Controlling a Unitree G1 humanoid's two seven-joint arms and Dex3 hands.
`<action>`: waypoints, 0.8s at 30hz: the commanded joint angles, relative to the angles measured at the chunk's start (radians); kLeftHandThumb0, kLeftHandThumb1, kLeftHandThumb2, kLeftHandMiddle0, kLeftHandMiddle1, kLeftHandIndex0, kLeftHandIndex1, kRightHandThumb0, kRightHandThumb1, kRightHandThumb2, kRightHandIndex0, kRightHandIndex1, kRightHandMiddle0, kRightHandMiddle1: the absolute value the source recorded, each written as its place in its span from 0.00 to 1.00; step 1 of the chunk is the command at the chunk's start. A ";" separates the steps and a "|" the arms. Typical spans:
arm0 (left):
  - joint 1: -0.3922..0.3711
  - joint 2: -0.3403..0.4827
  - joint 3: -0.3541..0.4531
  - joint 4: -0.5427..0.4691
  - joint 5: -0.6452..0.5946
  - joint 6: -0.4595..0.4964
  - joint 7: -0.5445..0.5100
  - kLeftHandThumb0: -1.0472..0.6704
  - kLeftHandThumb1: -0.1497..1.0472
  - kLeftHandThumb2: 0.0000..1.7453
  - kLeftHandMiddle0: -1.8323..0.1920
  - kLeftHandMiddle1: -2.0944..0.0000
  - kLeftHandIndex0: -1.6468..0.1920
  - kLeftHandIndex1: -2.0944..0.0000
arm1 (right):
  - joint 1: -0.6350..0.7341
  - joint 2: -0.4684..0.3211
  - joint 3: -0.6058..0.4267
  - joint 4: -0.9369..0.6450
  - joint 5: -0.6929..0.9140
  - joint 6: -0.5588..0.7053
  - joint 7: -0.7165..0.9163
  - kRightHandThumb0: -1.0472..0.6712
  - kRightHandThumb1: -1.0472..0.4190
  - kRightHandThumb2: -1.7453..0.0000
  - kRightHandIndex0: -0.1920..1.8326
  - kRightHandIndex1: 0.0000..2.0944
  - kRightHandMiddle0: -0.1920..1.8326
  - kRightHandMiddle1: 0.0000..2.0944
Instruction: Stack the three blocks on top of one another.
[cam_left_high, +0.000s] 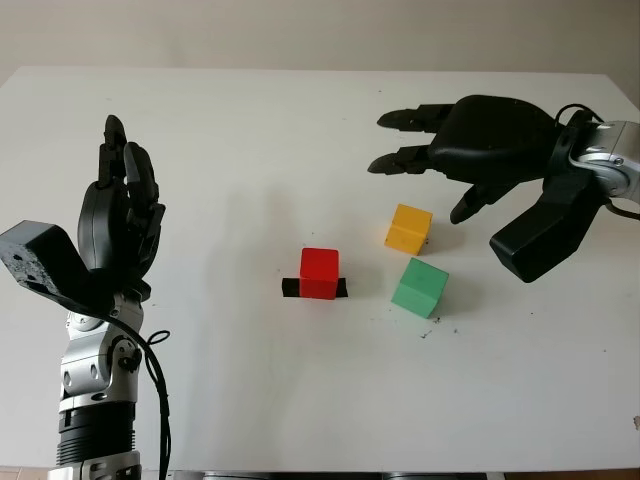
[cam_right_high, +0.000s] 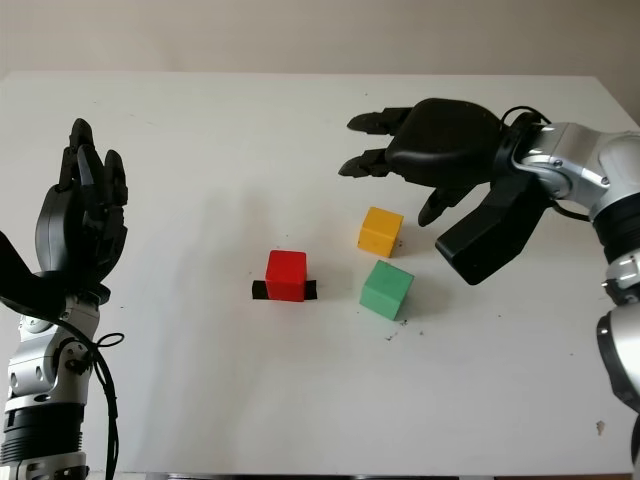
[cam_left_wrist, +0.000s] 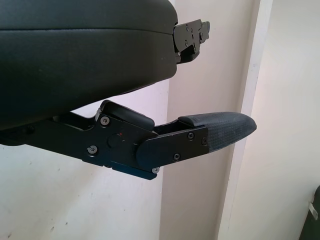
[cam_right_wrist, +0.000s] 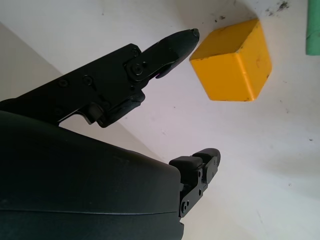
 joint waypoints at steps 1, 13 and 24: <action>-0.008 0.014 -0.007 -0.013 0.010 -0.003 -0.005 0.16 1.00 0.37 1.00 1.00 1.00 1.00 | -0.006 0.010 0.012 0.016 0.008 -0.008 -0.005 0.32 0.15 0.96 0.14 0.02 0.27 0.06; 0.004 0.011 -0.010 -0.038 0.006 0.016 -0.002 0.17 1.00 0.37 1.00 1.00 1.00 1.00 | 0.021 0.037 0.063 0.051 0.003 -0.001 -0.016 0.31 0.13 0.96 0.12 0.02 0.28 0.06; 0.013 0.017 -0.015 -0.051 0.009 0.036 -0.019 0.17 1.00 0.38 1.00 1.00 1.00 1.00 | 0.040 0.055 0.091 0.092 -0.008 0.005 -0.124 0.38 0.02 0.96 0.16 0.04 0.41 0.12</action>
